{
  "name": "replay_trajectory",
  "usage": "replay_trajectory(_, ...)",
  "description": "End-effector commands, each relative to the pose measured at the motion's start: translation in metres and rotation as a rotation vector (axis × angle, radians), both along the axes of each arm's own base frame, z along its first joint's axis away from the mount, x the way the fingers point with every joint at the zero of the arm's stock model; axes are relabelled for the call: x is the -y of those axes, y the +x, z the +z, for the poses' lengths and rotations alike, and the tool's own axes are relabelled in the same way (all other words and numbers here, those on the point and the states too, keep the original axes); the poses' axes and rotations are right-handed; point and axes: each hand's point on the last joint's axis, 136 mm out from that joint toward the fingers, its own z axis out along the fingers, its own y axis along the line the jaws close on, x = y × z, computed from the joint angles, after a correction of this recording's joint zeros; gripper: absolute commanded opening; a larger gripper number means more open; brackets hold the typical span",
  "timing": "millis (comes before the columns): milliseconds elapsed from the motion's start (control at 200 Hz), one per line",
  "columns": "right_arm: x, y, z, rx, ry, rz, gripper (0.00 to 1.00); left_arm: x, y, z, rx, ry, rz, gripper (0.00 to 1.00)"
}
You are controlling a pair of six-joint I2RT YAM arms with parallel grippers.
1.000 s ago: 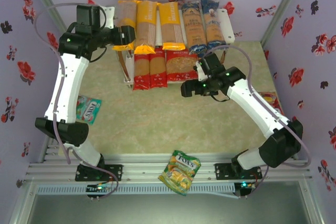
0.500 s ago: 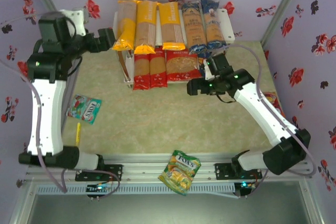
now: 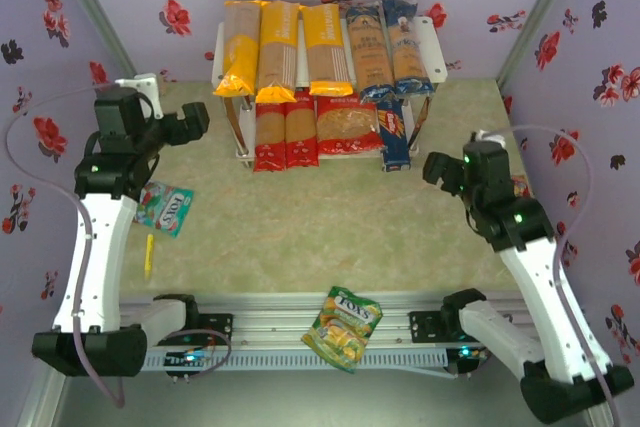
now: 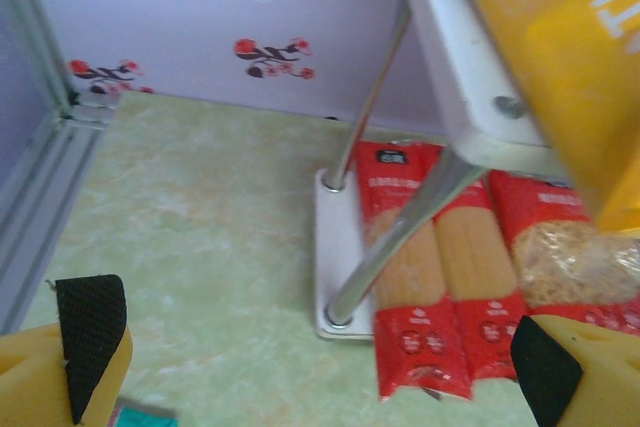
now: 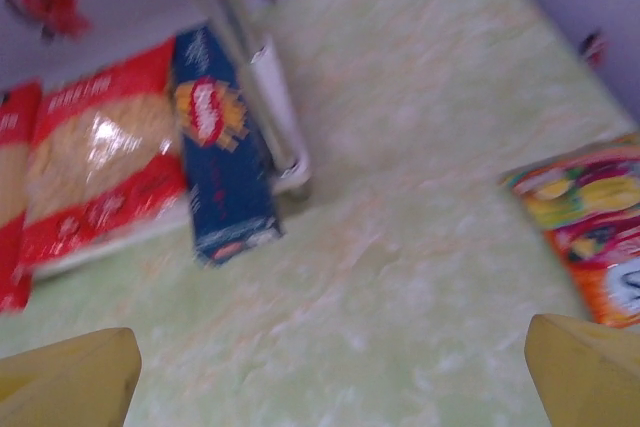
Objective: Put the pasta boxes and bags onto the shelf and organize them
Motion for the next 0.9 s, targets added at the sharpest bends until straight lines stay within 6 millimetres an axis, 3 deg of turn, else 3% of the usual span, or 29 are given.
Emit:
replay_trajectory(0,0.046,-0.014,0.02,0.17,-0.049,-0.237,0.99,-0.021,0.0,0.021,0.131,0.028,0.108,1.0)
replay_trajectory(170,0.075,-0.039,0.021,0.244,-0.098,-0.371,0.99,-0.033,-0.001,0.002,0.134,0.031,0.18,1.0)
replay_trajectory(325,0.088,-0.05,0.018,0.26,-0.131,-0.436,0.99,-0.041,-0.003,-0.03,0.128,0.047,0.225,1.0)
replay_trajectory(405,0.092,-0.052,0.016,0.275,-0.142,-0.457,0.99,-0.042,-0.004,-0.051,0.142,0.025,0.236,1.0)
replay_trajectory(570,0.097,-0.056,0.01,0.286,-0.164,-0.478,0.99,-0.042,-0.009,-0.075,0.241,-0.02,0.247,1.0)
replay_trajectory(900,0.098,-0.056,-0.001,0.279,-0.164,-0.486,0.99,-0.052,0.003,-0.126,0.193,0.165,0.253,1.0)
